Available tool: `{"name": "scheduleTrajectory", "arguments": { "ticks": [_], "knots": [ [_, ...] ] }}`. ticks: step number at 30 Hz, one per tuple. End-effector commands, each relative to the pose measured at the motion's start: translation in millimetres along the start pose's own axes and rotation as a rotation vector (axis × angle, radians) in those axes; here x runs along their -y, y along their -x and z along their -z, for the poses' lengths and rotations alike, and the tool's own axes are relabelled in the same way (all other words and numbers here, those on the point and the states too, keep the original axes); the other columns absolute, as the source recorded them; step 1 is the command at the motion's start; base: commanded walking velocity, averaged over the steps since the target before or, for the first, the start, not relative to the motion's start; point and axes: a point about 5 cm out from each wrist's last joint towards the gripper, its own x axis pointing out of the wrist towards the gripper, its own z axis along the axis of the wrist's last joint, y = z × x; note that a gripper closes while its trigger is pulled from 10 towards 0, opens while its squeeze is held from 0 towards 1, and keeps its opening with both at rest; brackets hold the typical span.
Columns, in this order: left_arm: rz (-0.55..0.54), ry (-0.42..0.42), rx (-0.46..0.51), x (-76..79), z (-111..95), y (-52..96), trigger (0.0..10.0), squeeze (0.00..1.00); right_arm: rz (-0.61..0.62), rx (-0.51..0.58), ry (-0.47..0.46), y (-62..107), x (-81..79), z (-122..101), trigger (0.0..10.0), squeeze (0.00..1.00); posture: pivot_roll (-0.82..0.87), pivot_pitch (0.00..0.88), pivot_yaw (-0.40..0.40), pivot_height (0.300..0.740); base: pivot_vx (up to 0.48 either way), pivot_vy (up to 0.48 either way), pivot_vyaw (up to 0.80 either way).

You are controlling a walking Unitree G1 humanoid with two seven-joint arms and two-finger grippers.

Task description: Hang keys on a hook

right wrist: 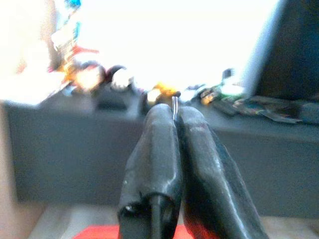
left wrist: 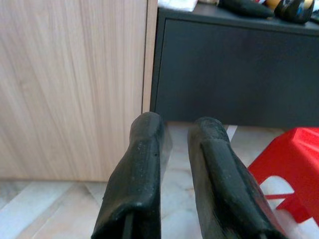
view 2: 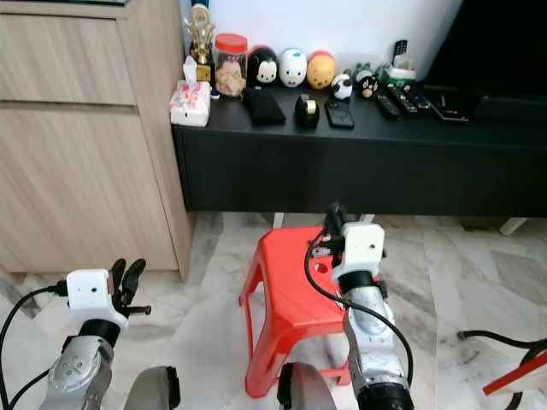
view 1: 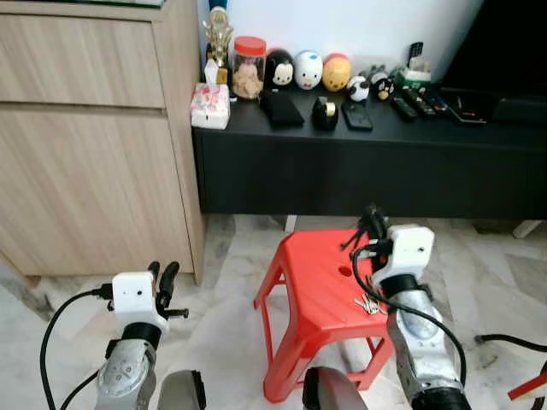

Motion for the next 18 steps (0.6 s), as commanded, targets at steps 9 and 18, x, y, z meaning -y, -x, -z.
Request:
{"name": "scheduleTrajectory", "arguments": {
  "ticks": [9,18],
  "knots": [
    [0.042,0.007,0.035,10.3,-3,-10.3,10.0,0.0,0.327,-0.161,-0.338,-5.5,13.6,9,10.0,0.0,0.09,0.0,-0.128,0.593,0.0,0.0,0.0],
    [0.043,0.027,0.037,10.5,0,-9.3,10.0,0.0,0.237,-0.182,-0.231,-0.6,2.8,5,10.0,0.0,0.09,0.0,-0.122,0.593,0.0,0.0,0.0]
  ]
}}
